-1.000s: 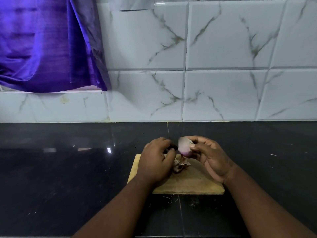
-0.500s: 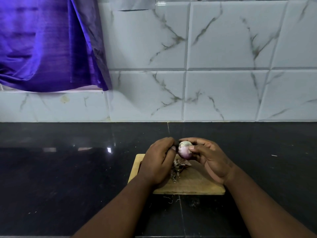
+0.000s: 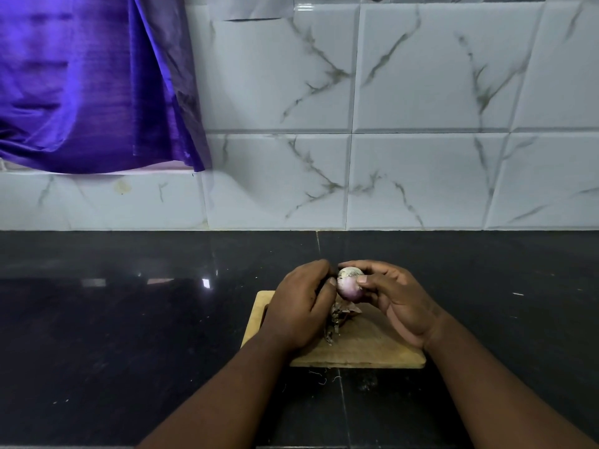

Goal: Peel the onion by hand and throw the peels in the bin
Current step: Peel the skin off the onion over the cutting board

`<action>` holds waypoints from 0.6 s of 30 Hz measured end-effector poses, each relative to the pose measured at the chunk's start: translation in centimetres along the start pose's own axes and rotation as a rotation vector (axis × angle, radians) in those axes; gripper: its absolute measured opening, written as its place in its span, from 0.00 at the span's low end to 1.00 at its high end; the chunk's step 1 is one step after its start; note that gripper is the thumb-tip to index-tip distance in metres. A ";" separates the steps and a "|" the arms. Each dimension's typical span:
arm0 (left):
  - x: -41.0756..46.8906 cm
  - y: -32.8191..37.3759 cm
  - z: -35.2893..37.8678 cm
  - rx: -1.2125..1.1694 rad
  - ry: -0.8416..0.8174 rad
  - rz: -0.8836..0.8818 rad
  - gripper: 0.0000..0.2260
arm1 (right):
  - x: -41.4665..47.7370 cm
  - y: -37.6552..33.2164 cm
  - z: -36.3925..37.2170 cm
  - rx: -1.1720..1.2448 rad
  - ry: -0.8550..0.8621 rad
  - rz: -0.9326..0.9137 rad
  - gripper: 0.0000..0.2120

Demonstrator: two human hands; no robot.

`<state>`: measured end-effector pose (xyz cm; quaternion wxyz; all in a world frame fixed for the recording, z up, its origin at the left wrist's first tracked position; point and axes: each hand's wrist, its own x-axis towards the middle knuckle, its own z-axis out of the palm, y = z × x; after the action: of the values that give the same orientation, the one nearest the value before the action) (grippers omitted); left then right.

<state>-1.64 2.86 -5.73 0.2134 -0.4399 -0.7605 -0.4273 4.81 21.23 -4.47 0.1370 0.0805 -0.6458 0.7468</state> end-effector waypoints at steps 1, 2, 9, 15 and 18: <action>0.0 -0.1 0.1 0.010 -0.006 -0.008 0.08 | 0.0 0.0 0.0 -0.002 0.001 -0.002 0.14; 0.1 -0.2 0.1 0.017 -0.009 -0.014 0.07 | 0.0 0.0 0.1 -0.004 0.002 0.001 0.13; 0.0 0.0 0.0 -0.040 0.015 -0.037 0.06 | 0.1 0.0 0.0 -0.003 0.016 0.013 0.16; 0.3 -0.5 0.1 0.130 0.088 -0.142 0.03 | -0.2 -0.3 -0.2 0.020 -0.017 0.050 0.15; 0.2 -0.3 -0.1 0.109 0.127 -0.094 0.05 | -0.3 -0.3 0.0 0.003 0.001 0.066 0.16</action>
<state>-2.00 2.83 -5.66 0.2642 -0.3634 -0.7875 -0.4219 5.15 21.24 -4.25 0.1124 0.0589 -0.6470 0.7519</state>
